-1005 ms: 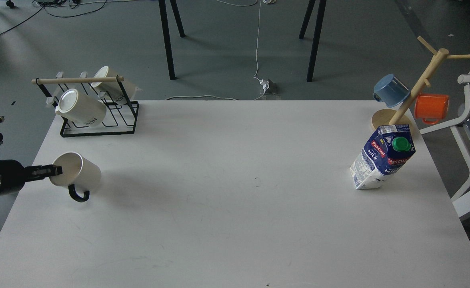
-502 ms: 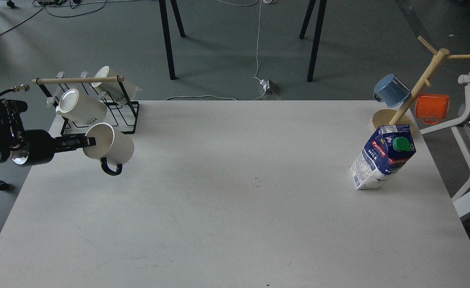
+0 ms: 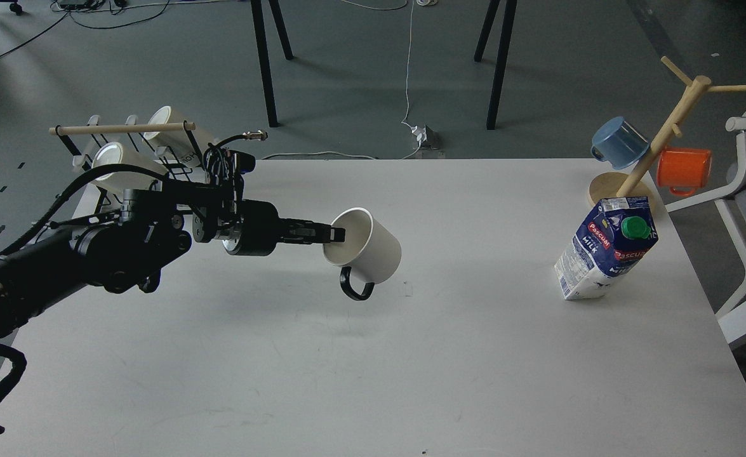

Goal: Place cup and milk with both arms
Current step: 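Lift the white mug with the left gripper and carry it to table center, then release the mug and withdraw the left gripper toward the rack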

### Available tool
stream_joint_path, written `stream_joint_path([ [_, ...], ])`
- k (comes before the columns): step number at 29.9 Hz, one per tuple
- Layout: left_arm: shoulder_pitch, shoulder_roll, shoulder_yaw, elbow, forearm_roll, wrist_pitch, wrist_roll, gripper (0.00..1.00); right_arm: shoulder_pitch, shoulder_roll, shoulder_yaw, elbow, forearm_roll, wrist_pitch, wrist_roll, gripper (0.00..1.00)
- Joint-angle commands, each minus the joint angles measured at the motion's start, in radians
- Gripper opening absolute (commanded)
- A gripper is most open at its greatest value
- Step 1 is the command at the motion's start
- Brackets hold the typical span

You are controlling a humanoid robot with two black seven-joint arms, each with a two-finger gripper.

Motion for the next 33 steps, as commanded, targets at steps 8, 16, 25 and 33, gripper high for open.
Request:
stream_joint_path([
  [8, 0.031, -0.076, 0.018, 0.015, 0.024, 0.0, 0.0, 0.22, 0.002, -0.002, -0.005, 0.0, 0.0, 0.0, 0.0, 0.99],
  [16, 0.057, -0.06, 0.017, 0.015, 0.022, 0.0, 0.0, 0.22, 0.002, 0.003, -0.008, 0.0, 0.0, 0.0, 0.0, 0.99],
  [25, 0.065, -0.031, 0.003, 0.004, 0.016, 0.0, 0.0, 0.39, 0.001, 0.004, -0.008, 0.001, 0.0, 0.0, 0.0, 0.99],
  [33, 0.061, -0.008, -0.095, -0.01, -0.091, 0.0, 0.0, 0.6, -0.002, 0.001, 0.007, 0.04, 0.017, 0.0, -0.017, 0.99],
])
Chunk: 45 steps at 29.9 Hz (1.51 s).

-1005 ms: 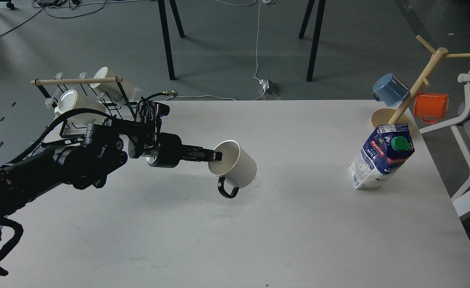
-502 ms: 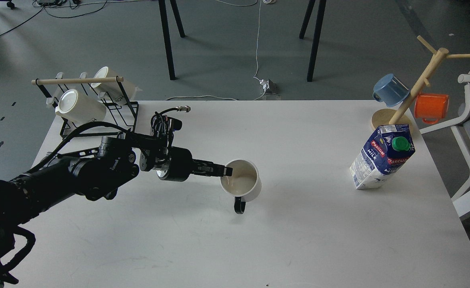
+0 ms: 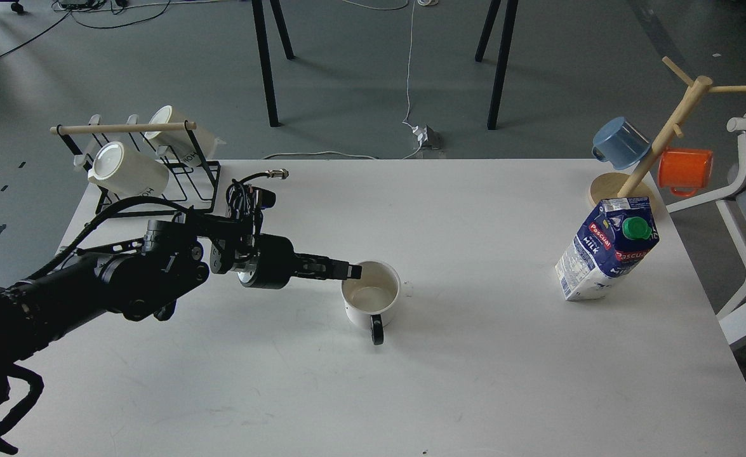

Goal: Place cup and milk with both arms
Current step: 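Release the mug and withdraw the left gripper toward the rack, then reach the right gripper to the milk carton and grasp it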

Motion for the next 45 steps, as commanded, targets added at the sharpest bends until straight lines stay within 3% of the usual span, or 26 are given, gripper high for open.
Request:
stream_joint_path([
  [1, -0.003, 0.025, -0.091, 0.0, -0.101, 0.0, 0.0, 0.63, 0.0, -0.011, 0.013, 0.03, 0.007, 0.0, -0.009, 0.99],
  [7, -0.006, 0.14, -0.342, -0.002, -0.423, 0.0, 0.0, 0.99, -0.022, -0.112, 0.016, 0.085, 0.009, 0.0, -0.054, 0.99],
  [11, 0.004, 0.273, -0.427, -0.002, -0.626, 0.0, 0.0, 0.99, -0.072, -0.175, 0.018, 0.074, 0.05, 0.0, -0.064, 0.99],
  [16, 0.071, 0.425, -0.433, 0.0, -0.923, 0.0, 0.0, 0.99, -0.259, -0.196, 0.006, 0.09, 0.191, 0.0, -0.073, 0.99],
  [20, 0.137, 0.505, -0.435, 0.0, -1.135, 0.0, 0.0, 0.99, -0.422, -0.164, -0.004, 0.187, 0.331, 0.0, -0.139, 0.99],
  [24, 0.215, 0.528, -0.438, -0.005, -1.26, 0.0, 0.0, 0.99, -0.584, -0.127, -0.002, 0.385, 0.507, 0.0, -0.206, 0.99],
  [32, 0.309, 0.577, -0.438, -0.13, -1.272, 0.0, 0.0, 0.99, -0.712, 0.041, -0.01, 0.629, 0.584, 0.0, -0.243, 0.99],
  [45, 0.332, 0.568, -0.436, -0.141, -1.272, 0.0, 0.0, 0.99, -0.609, 0.198, -0.073, 0.63, 0.561, 0.0, -0.242, 0.99],
])
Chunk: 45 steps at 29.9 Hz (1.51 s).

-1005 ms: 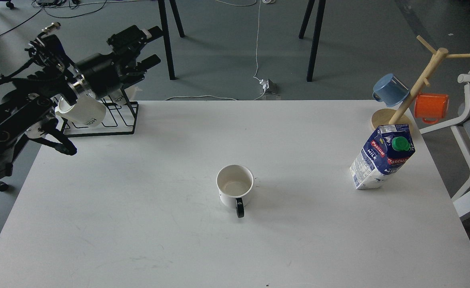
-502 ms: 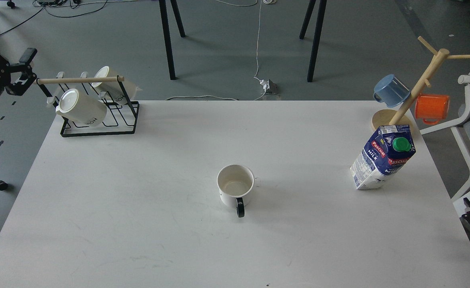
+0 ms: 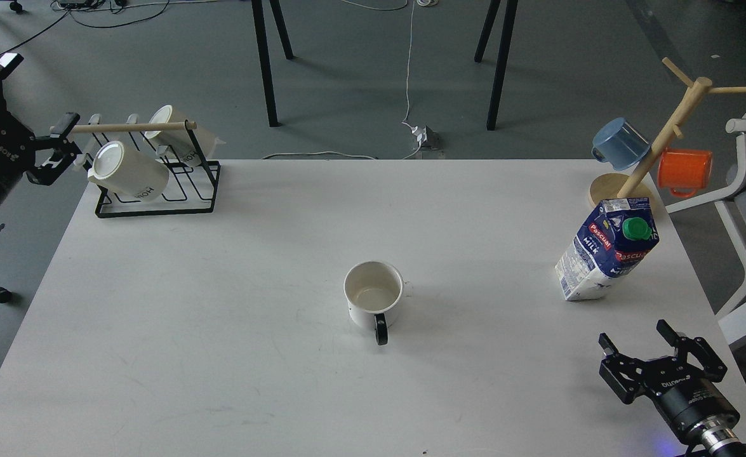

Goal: Place cup and milk with both arms
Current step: 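Reach the right gripper to the milk carton and grasp it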

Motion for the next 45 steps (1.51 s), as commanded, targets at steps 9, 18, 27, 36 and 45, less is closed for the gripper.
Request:
stream_joint_path([
  [9, 0.038, -0.001, -0.001, 0.0, 0.0, 0.0, 0.0, 0.99, 0.104, 0.027, 0.016, -0.024, -0.002, 0.0, 0.007, 0.99],
  [18, 0.065, -0.01, -0.001, 0.0, 0.0, 0.0, 0.0, 0.99, 0.145, 0.028, 0.03, -0.055, -0.002, 0.0, 0.01, 0.99],
  [27, 0.068, -0.013, -0.001, 0.0, 0.0, 0.0, 0.0, 0.99, 0.202, 0.058, 0.033, -0.092, -0.002, 0.0, 0.011, 0.99],
  [36, 0.086, -0.024, 0.001, 0.0, 0.0, 0.0, 0.0, 0.99, 0.263, 0.102, 0.031, -0.142, -0.002, 0.0, 0.011, 0.99],
  [45, 0.091, -0.032, 0.001, 0.0, 0.002, 0.0, 0.0, 0.99, 0.286, 0.12, 0.03, -0.155, -0.008, 0.0, 0.011, 0.97],
])
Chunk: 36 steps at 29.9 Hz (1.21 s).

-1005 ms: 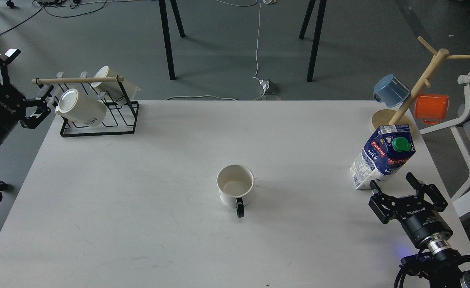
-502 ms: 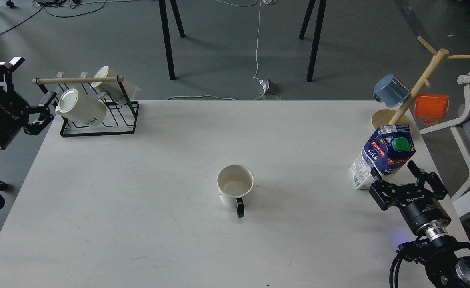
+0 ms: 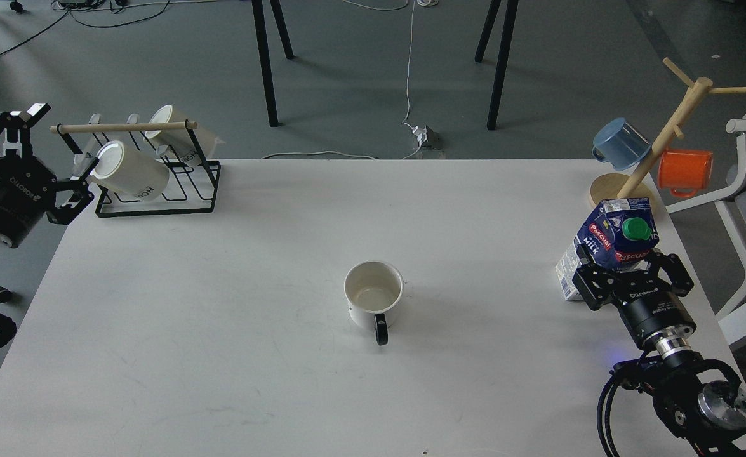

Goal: Place cup and milk with both arms
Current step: 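Reach the right gripper to the milk carton and grasp it, then carry the milk carton with the right gripper beside the white mug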

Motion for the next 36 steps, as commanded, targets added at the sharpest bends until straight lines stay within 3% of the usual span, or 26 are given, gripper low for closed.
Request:
stream_joint_path([
  [1, 0.001, 0.0, 0.0, 0.0, 0.0, 0.0, 0.0, 0.99, -0.001, 0.002, 0.001, 0.0, -0.001, 0.0, 0.0, 0.95],
  [5, 0.002, 0.0, 0.001, 0.002, 0.0, 0.0, 0.0, 0.99, -0.007, 0.002, 0.0, 0.004, -0.003, 0.0, -0.002, 0.72],
  [10, 0.002, -0.002, 0.006, 0.002, 0.0, 0.0, 0.0, 0.99, -0.015, 0.0, -0.006, 0.011, -0.006, 0.0, -0.011, 0.52],
  [20, 0.004, -0.013, 0.009, 0.003, 0.0, 0.0, 0.0, 0.99, -0.022, 0.002, -0.008, 0.009, -0.01, 0.0, -0.012, 0.42],
  [23, 0.004, -0.014, 0.011, 0.003, 0.002, 0.0, 0.0, 0.99, -0.022, 0.004, -0.009, 0.011, -0.01, 0.0, -0.012, 0.35],
  [29, 0.011, -0.016, 0.011, 0.003, 0.002, 0.0, 0.0, 0.99, -0.007, 0.037, -0.058, 0.07, -0.032, 0.0, -0.014, 0.35],
  [36, 0.015, -0.014, 0.012, 0.003, 0.002, 0.0, 0.0, 0.99, 0.018, 0.158, -0.141, 0.089, -0.151, 0.0, -0.014, 0.36],
])
